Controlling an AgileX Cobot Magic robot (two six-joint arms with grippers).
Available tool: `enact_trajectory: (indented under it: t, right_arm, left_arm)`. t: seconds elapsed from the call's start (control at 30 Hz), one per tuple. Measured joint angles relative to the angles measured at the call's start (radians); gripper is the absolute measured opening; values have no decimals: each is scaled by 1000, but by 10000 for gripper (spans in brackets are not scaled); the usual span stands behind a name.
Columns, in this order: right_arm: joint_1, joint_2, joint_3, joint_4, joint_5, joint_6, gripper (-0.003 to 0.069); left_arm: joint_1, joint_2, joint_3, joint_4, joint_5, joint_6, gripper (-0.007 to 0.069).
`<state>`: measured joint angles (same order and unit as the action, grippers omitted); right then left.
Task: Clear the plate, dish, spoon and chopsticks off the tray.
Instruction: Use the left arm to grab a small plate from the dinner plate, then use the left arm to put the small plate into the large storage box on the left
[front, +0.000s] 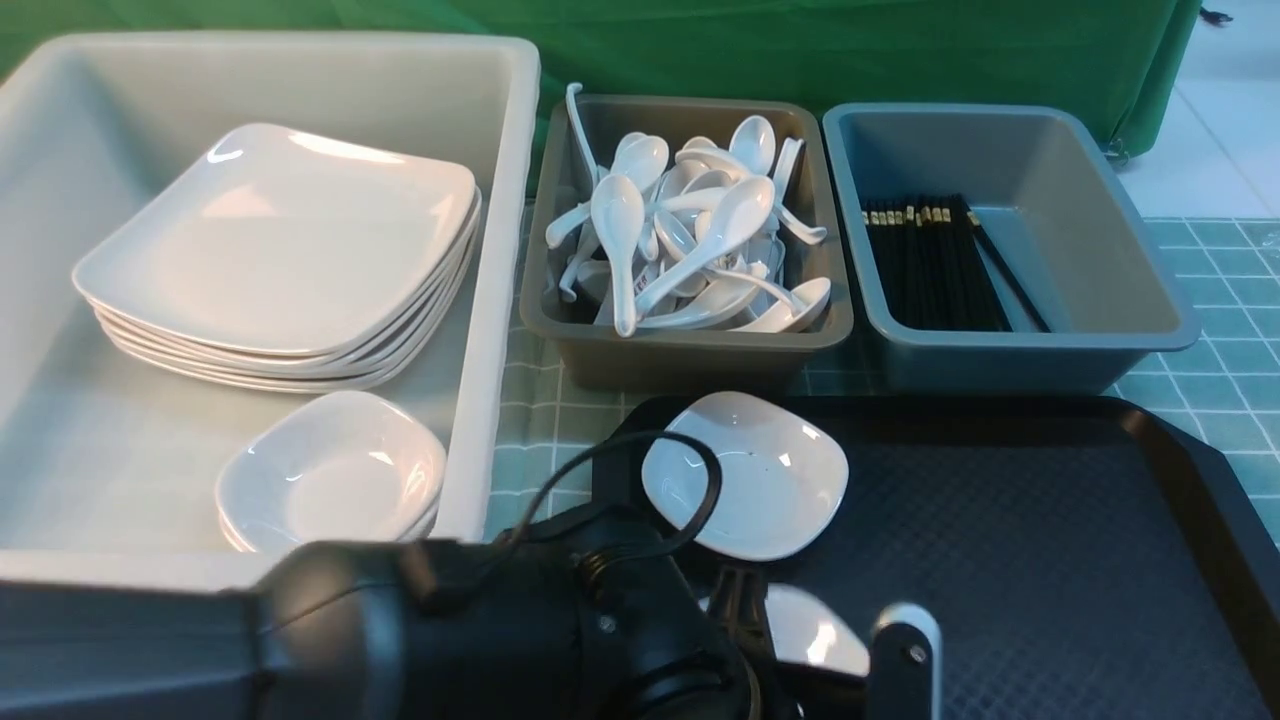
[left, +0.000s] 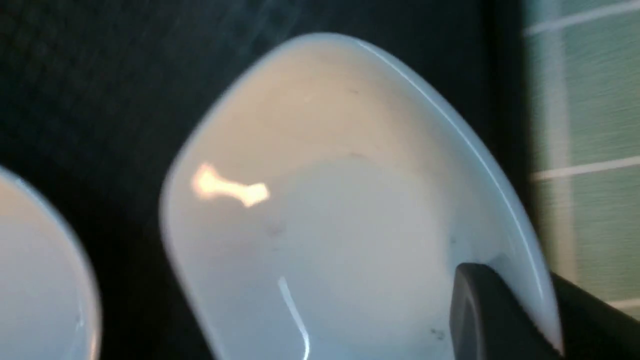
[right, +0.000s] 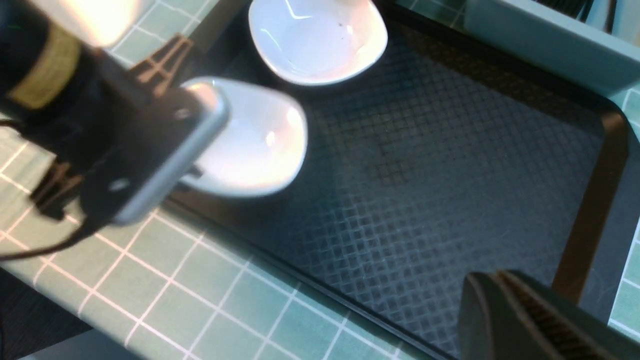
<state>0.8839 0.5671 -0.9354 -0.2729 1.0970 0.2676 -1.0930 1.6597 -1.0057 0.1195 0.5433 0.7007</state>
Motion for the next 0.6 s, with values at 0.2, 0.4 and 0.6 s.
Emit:
enact_trajectory:
  t: [0.2,0.4,0.6]
  right_arm:
    - [0,0,1,0,-16,0,45]
    - [0,0,1,0,-85,0,50]
    - [0,0,1,0,-126,0,54]
  left_arm:
    - [-89,-236,-28,-5,76,-145,20]
    - [-71,-501,-131,276,325,-466,19]
    - [132,-621,-30,377,497,-471,19]
